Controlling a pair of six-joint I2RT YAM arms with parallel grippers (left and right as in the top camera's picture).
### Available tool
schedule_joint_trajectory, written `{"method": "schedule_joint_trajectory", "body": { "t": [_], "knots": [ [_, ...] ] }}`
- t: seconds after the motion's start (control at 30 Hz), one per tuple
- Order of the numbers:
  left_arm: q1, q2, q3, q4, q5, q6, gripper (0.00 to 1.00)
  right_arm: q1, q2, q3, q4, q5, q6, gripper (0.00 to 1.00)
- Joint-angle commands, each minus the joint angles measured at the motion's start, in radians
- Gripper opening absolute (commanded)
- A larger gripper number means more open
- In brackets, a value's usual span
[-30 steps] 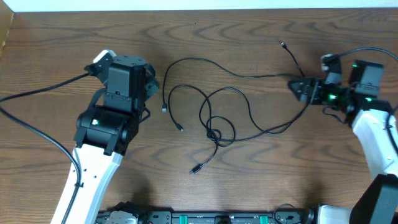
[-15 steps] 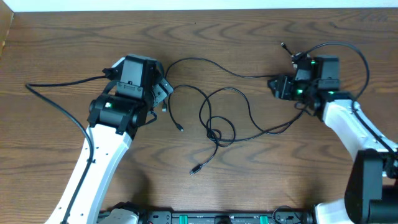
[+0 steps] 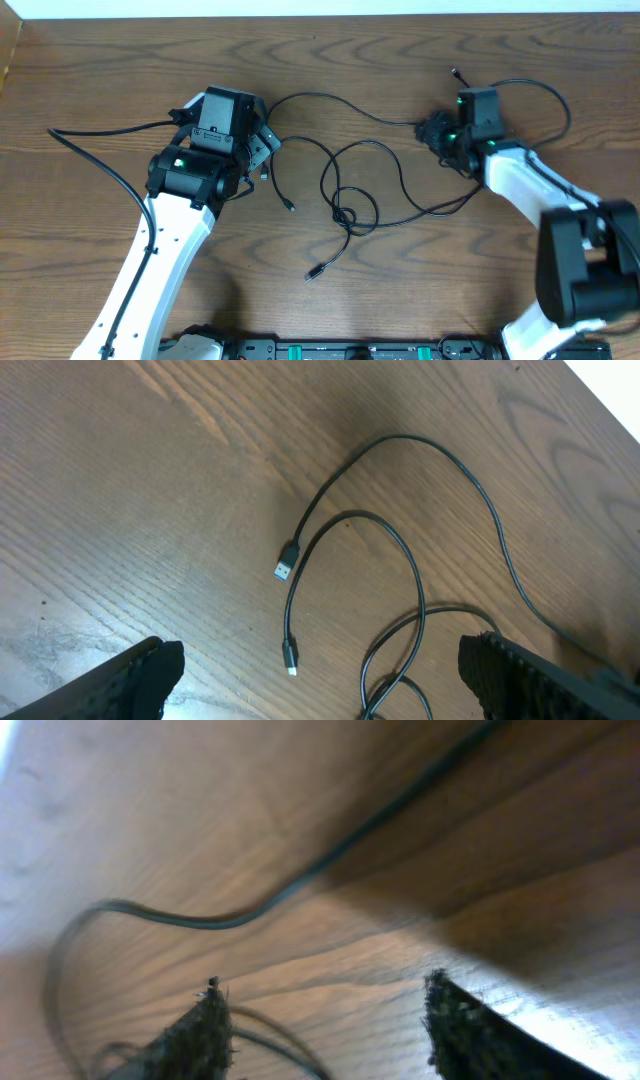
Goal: Untangle cables
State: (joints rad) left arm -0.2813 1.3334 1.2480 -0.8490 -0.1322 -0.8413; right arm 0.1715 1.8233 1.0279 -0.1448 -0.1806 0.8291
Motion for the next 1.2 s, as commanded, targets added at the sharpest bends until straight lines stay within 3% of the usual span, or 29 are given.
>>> {"method": "schedule_joint_trajectory", "body": {
  "t": [0.0, 0.27, 0.47, 0.7, 0.93, 1.03, 1.17],
  "knots": [
    [0.005, 0.006, 0.016, -0.003, 0.002, 0.001, 0.94, 0.035, 0.099, 0.111, -0.009, 0.033, 0.031, 0.73],
    [0.005, 0.006, 0.016, -0.003, 0.002, 0.001, 0.94, 0.101, 0.195, 0.290, -0.168, 0.261, 0.123, 0.71],
    [0.005, 0.006, 0.016, -0.003, 0.002, 0.001, 0.94, 0.133, 0.235, 0.295, -0.194, 0.425, 0.232, 0.54],
    [0.005, 0.006, 0.016, -0.003, 0.002, 0.001, 0.94, 0.179, 0.304, 0.295, -0.158, 0.586, 0.232, 0.56],
    [0.005, 0.006, 0.016, -0.003, 0.002, 0.001, 0.94, 0.192, 0.378, 0.295, -0.100, 0.557, 0.249, 0.46],
    [0.005, 0.006, 0.016, -0.003, 0.002, 0.001, 0.94, 0.193, 0.415, 0.298, -0.080, 0.507, 0.168, 0.36],
    [0.005, 0.006, 0.016, -0.003, 0.002, 0.001, 0.94, 0.206, 0.463, 0.299, -0.120, 0.504, 0.104, 0.32]
  ]
}}
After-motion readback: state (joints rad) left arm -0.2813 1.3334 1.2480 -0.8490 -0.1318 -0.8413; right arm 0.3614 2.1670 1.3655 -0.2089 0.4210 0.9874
